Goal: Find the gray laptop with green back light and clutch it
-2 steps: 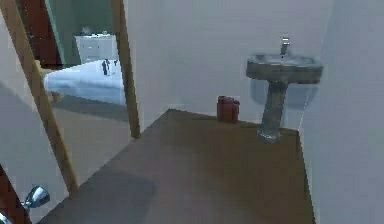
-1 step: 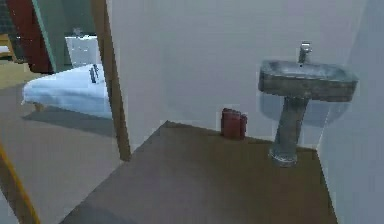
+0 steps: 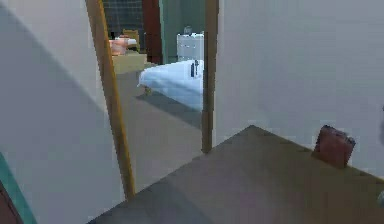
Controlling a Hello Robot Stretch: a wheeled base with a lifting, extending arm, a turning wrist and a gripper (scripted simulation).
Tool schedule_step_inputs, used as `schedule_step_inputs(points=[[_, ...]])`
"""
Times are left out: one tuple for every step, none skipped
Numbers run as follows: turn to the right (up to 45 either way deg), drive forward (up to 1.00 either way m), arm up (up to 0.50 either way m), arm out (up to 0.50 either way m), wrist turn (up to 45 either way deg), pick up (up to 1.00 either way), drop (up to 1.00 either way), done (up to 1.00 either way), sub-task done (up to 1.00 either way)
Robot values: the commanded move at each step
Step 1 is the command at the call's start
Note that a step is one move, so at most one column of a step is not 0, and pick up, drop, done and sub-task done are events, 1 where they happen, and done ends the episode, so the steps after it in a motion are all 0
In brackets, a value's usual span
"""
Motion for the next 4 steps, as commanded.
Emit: schedule_step_inputs(points=[[0.0, 0.4, 0.0, 0.0, 0.0, 0.0, 0.0, 0.0, 0.0], [-6.0, 0.0, 0.0, 0.0, 0.0, 0.0, 0.0, 0.0, 0.0], [0.0, 1.0, 0.0, 0.0, 0.0, 0.0, 0.0, 0.0, 0.0], [-27.0, 0.0, 0.0, 0.0, 0.0, 0.0, 0.0, 0.0, 0.0]])
